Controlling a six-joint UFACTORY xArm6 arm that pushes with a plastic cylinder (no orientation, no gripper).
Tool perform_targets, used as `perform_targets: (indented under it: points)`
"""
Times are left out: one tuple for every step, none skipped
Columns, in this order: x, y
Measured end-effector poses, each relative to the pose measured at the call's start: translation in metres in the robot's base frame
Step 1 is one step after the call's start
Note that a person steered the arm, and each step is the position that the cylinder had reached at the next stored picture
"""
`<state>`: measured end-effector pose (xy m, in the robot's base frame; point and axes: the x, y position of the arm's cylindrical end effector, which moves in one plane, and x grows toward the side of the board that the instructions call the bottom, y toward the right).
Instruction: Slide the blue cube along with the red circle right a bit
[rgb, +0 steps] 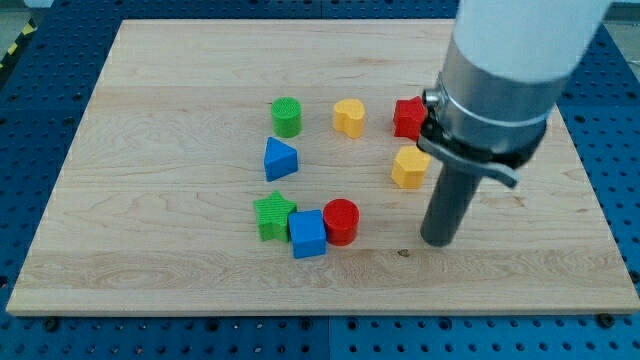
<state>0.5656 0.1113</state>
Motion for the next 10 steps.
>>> perform_targets:
  points:
    - [0.032,-0.050]
    - [0.037,-0.097]
    - [0.022,-0.103]
    - [0.010,-0.134]
    - [0.036,-0.137]
    - [0.040,-0.160]
    - [0.039,-0.203]
    - [0.038,-0.225]
    - [0.015,-0.213]
    - [0.004,-0.196]
